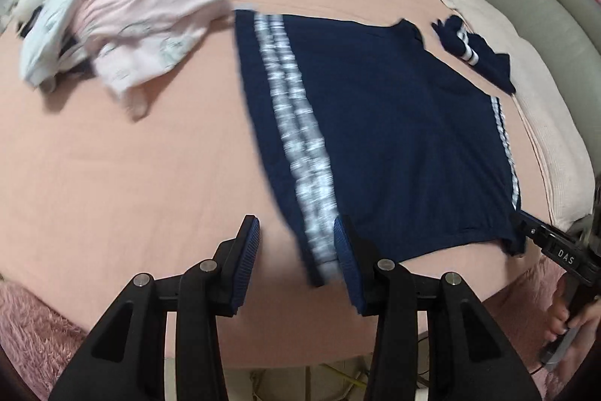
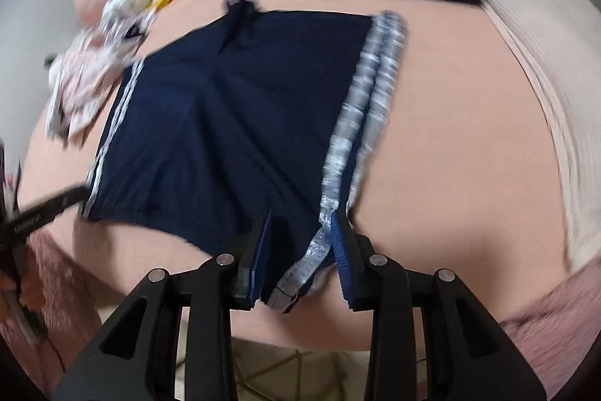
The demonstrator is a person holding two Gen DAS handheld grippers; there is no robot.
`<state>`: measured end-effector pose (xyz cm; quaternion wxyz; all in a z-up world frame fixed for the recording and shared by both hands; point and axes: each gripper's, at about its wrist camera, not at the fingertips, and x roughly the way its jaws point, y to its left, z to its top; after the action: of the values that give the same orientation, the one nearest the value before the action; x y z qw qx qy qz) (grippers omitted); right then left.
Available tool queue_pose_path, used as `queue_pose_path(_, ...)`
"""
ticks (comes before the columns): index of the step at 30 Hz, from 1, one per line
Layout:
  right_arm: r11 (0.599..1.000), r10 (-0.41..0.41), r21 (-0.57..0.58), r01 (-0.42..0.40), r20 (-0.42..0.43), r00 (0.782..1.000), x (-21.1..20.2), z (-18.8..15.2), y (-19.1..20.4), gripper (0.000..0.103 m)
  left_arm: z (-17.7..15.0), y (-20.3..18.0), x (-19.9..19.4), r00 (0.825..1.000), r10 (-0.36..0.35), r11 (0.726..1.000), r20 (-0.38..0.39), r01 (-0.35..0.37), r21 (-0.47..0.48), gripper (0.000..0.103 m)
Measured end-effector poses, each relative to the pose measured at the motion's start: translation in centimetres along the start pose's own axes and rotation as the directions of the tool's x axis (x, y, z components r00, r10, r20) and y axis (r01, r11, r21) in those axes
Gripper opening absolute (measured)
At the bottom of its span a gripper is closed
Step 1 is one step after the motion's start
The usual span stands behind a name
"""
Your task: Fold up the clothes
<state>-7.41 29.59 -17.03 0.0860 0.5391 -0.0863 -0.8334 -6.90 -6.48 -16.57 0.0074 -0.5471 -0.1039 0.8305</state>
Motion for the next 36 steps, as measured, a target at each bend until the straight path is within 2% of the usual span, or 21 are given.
queue_pose_path(3, 0.997, 0.006, 0.080, -0.008, 0.033, 0.999, 0.0, 0.0, -1.9, 0.032, -0.2, 0.4, 1.4, 0.999, 0.033, 0.999, -0.021, -0.033, 0.010, 0.044)
queue_pose_path(7, 0.993, 0.016, 0.116, -0.026, 0.081, 0.997, -1.6, 1.4, -2.9, 0.032, -0.3, 0.3, -0.7, 0.998, -0.023, 1.000, 0.065, 0.023, -0.007, 0.043)
queue_pose_path(8, 0.992, 0.047, 0.114, -0.057, 0.087, 0.995, -2.1, 2.2, -3.1, 0.033, -0.4, 0.2, -1.2, 0.996, -0.032, 0.999, 0.086, 0.032, -0.001, 0.043)
queue_pose_path(9, 0.994, 0.051, 0.094, -0.059, 0.087, 0.995, -2.4, 2.9, -3.2, 0.037, -0.3, 0.0, -1.4, 0.994, -0.040, 0.999, 0.102, 0.039, 0.011, 0.043)
queue_pose_path(10, 0.995, 0.053, 0.074, -0.059, 0.087, 0.995, -2.6, 3.6, -3.2, 0.040, 0.6, -1.0, -1.1, 0.992, -0.053, 0.998, 0.112, 0.050, 0.034, 0.043)
queue_pose_path(14, 0.995, -0.095, 0.006, 0.095, 0.085, 0.992, -1.4, 7.5, -4.0, 0.042, 5.3, -5.3, -0.6, 0.984, -0.104, 0.982, 0.143, 0.079, 0.173, 0.040)
queue_pose_path(17, 0.996, -0.093, -0.008, 0.093, 0.078, 0.993, 0.6, 9.9, -4.6, 0.042, 9.6, -10.1, 1.7, 0.981, -0.117, 0.960, 0.157, 0.071, 0.272, 0.038)
queue_pose_path(21, 0.991, -0.107, -0.074, 0.113, 0.084, 0.991, 3.8, 12.2, -4.5, 0.042, 13.8, -15.4, 6.1, 0.982, -0.148, 0.919, 0.117, 0.093, 0.382, 0.037)
queue_pose_path(23, 0.988, -0.109, -0.101, 0.118, 0.090, 0.990, 5.1, 12.6, -4.6, 0.041, 15.4, -17.5, 8.5, 0.987, -0.139, 0.897, 0.079, 0.092, 0.433, 0.035)
queue_pose_path(26, 0.977, -0.162, -0.123, 0.174, 0.100, 0.982, 6.7, 13.4, -5.6, 0.035, 16.8, -19.0, 11.3, 0.997, -0.063, 0.877, 0.047, 0.033, 0.479, 0.032)
queue_pose_path(27, 0.977, -0.167, -0.115, 0.180, 0.109, 0.980, 6.7, 13.6, -6.0, 0.032, 17.3, -19.1, 12.2, 0.998, -0.040, 0.876, 0.044, 0.014, 0.482, 0.031)
queue_pose_path(29, 0.969, -0.220, -0.090, 0.231, 0.123, 0.968, 6.6, 14.1, -7.2, 0.031, 18.9, -18.5, 13.4, 0.998, -0.034, 0.893, 0.047, 0.010, 0.451, 0.031)
queue_pose_path(31, 0.971, -0.227, -0.053, 0.235, 0.118, 0.967, 6.5, 14.4, -8.5, 0.031, 20.7, -17.7, 14.3, 0.998, -0.037, 0.911, 0.057, 0.011, 0.413, 0.031)
queue_pose_path(32, 0.970, -0.234, -0.035, 0.239, 0.116, 0.965, 6.4, 14.4, -9.0, 0.025, 21.4, -17.4, 14.6, 0.997, -0.034, 0.916, 0.072, 0.003, 0.400, 0.031)
queue_pose_path(33, 0.960, -0.270, -0.037, 0.276, 0.121, 0.955, 6.4, 14.4, -9.1, 0.020, 22.0, -17.4, 14.8, 0.996, -0.018, 0.918, 0.091, -0.019, 0.395, 0.031)
queue_pose_path(34, 0.949, -0.306, -0.039, 0.313, 0.126, 0.943, 6.4, 14.4, -9.3, 0.020, 22.5, -17.4, 15.0, 0.994, -0.001, 0.920, 0.105, -0.040, 0.389, 0.031)
queue_pose_path(35, 0.937, -0.339, -0.040, 0.347, 0.131, 0.932, 6.3, 14.4, -9.4, 0.020, 22.9, -17.3, 14.9, 0.994, -0.015, 0.927, 0.104, -0.026, 0.374, 0.031)
queue_pose_path(36, 0.948, -0.314, -0.012, 0.318, 0.140, 0.939, 5.8, 14.4, -9.7, 0.020, 22.8, -17.3, 14.4, 0.993, -0.041, 0.929, 0.107, -0.001, 0.369, 0.031)
